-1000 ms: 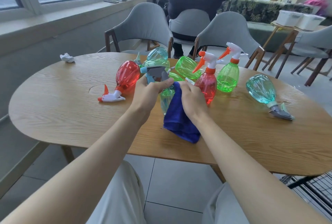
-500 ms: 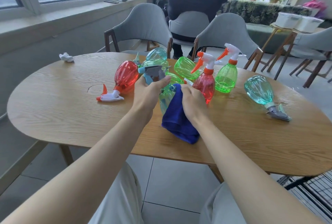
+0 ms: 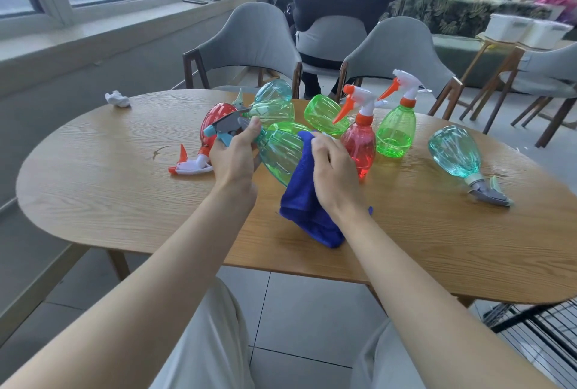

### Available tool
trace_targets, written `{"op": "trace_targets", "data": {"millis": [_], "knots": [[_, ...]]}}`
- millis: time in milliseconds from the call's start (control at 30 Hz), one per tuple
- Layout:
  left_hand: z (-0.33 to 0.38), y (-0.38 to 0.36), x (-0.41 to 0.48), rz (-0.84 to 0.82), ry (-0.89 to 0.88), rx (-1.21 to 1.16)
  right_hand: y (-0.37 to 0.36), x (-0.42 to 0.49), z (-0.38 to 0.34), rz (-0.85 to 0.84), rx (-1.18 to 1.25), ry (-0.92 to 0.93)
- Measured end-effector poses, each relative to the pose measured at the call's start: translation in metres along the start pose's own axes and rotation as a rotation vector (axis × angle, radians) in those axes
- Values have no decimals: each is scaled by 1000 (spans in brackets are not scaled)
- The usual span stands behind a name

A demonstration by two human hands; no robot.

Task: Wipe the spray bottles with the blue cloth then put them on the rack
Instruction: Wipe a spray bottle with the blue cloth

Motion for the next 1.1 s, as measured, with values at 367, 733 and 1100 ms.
{"op": "trace_targets", "data": {"millis": [367, 733, 1100], "knots": [[-4, -5, -8, 10, -2, -34, 4, 6, 27, -97, 188, -216], [17, -25, -13, -68, -196, 225, -11, -6, -33, 81, -449, 392], [11, -14, -7, 16, -149, 206, 5, 7, 18, -109, 6, -76]]}}
Point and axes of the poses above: each hand's wrist, its own x-axis towards the middle knuckle, its own y-axis out of the back of the hand, z = x × y, the point moved 9 cm from there along x, towards the middle knuckle, and after that the axes turned 10 degrees about -y, right-handed, at the moved point
